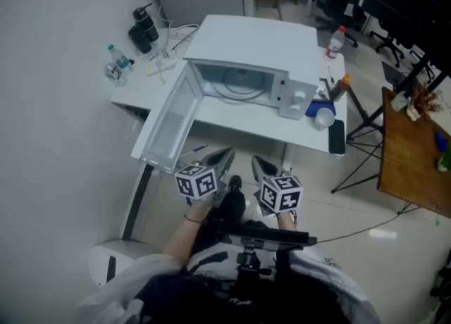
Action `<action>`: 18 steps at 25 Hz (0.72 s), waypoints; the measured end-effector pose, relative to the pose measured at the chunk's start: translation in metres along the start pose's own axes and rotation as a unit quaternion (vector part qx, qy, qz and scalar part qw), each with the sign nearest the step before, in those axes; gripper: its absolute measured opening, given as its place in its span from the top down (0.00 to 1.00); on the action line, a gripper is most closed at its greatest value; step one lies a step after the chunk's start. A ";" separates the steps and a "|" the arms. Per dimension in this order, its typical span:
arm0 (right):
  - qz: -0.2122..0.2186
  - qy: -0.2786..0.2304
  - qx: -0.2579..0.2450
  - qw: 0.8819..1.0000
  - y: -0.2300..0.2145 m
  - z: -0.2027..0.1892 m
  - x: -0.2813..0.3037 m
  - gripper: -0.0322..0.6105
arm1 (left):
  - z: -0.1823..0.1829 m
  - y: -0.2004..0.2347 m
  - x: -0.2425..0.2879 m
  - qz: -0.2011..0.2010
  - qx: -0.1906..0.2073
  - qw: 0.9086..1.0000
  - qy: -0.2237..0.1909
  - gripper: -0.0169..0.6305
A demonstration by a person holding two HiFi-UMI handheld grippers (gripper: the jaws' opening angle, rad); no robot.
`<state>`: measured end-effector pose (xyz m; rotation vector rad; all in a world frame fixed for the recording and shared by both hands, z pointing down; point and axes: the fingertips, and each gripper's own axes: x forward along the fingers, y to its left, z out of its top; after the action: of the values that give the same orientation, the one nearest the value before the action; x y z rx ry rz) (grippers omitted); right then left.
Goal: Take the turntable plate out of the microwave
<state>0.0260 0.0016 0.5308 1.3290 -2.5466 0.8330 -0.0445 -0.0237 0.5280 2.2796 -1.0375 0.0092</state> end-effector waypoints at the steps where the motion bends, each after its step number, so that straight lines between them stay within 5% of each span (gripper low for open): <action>1: -0.001 0.000 0.003 1.000 -0.003 0.003 0.008 0.95 | 0.005 0.007 0.005 0.001 0.001 1.000 0.001 0.97; 12: -0.006 0.009 0.045 0.999 -0.039 0.045 0.096 0.95 | 0.060 0.080 0.065 0.000 -0.016 1.000 0.004 0.97; 18: -0.015 0.010 0.059 0.998 -0.059 0.062 0.122 0.95 | 0.086 0.118 0.098 -0.008 -0.091 0.996 -0.017 0.90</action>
<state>0.0074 -0.1452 0.5491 1.3803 -2.4903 1.0009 -0.0778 -0.1955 0.5476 2.1301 -0.9950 -0.1265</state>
